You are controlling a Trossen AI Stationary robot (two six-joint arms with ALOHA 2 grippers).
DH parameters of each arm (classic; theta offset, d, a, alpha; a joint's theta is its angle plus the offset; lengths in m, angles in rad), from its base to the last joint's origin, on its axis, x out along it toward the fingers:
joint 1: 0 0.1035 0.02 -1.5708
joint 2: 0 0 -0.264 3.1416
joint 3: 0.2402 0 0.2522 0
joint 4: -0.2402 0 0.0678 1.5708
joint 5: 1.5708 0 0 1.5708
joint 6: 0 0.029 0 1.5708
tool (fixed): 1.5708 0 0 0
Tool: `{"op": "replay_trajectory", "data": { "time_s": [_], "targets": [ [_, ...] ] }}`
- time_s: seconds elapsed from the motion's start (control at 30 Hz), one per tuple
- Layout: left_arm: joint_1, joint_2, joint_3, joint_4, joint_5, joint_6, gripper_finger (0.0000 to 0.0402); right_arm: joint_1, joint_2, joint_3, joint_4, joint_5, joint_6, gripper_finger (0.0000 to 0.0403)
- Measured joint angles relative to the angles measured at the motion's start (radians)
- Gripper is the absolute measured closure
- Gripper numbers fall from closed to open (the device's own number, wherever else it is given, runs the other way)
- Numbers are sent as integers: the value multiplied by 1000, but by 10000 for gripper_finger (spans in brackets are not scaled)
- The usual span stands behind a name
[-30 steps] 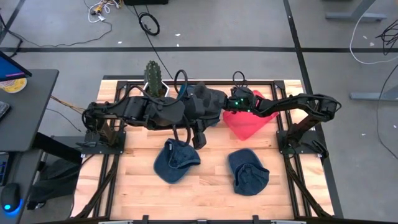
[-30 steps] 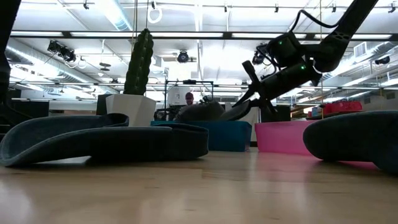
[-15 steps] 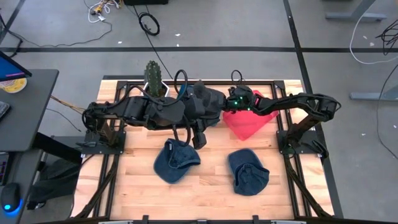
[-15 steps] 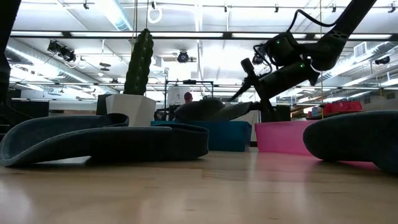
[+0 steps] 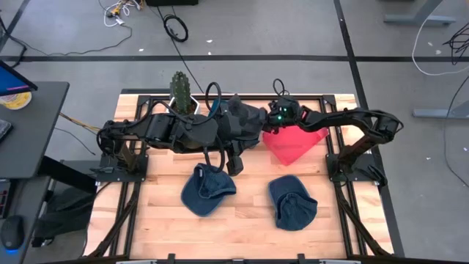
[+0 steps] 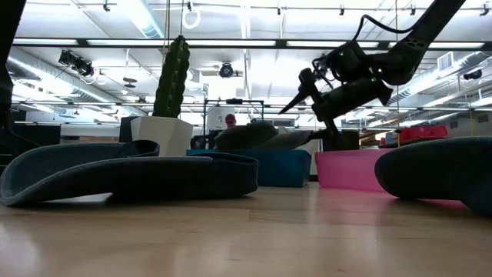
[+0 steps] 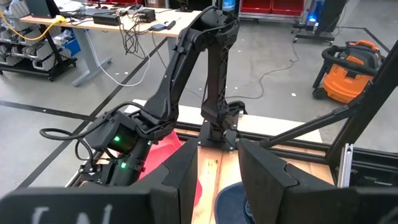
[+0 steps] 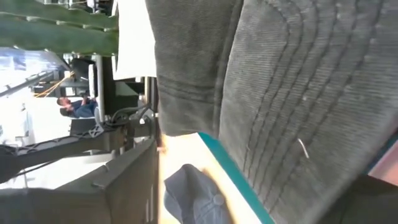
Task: Pick & Place hat
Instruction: Put the black cap into the blue bin
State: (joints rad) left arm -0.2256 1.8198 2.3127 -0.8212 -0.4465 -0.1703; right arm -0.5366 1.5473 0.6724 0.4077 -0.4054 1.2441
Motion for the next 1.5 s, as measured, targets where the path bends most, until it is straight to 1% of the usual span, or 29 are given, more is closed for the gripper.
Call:
{"op": "replay_trajectory", "data": {
  "time_s": [0.23, 0.5, 0.67, 0.8, 0.9, 1.03, 1.17, 1.33, 1.5],
  "targets": [
    [0, 0, 0, -1, 0, 1, 282, -3, -57, 0, -85, -6, -3, 89],
    [0, 0, 0, -9, 0, 13, 282, -17, -165, 0, -313, 4, -78, 92],
    [0, 0, 0, -25, 0, 12, 282, -34, -261, 0, -380, 5, -82, 92],
    [0, 0, 0, -24, 0, 11, 282, -33, -302, 0, -398, 43, -83, 92],
    [0, 0, 0, -24, 0, 11, 282, -33, -275, 0, -390, 74, -99, 92],
    [0, 0, 0, -24, 0, 10, 282, -32, -215, 6, -359, 81, -103, 92],
    [0, 0, 0, -23, 0, 10, 282, -25, -158, 63, -375, 84, -164, 92],
    [0, 0, 0, -23, 0, -1, 282, -25, -71, 139, -462, 99, -250, 92],
    [-3, 0, 0, -21, 0, -6, 282, -19, -16, 185, -461, 99, -270, 92]
  ]
}}
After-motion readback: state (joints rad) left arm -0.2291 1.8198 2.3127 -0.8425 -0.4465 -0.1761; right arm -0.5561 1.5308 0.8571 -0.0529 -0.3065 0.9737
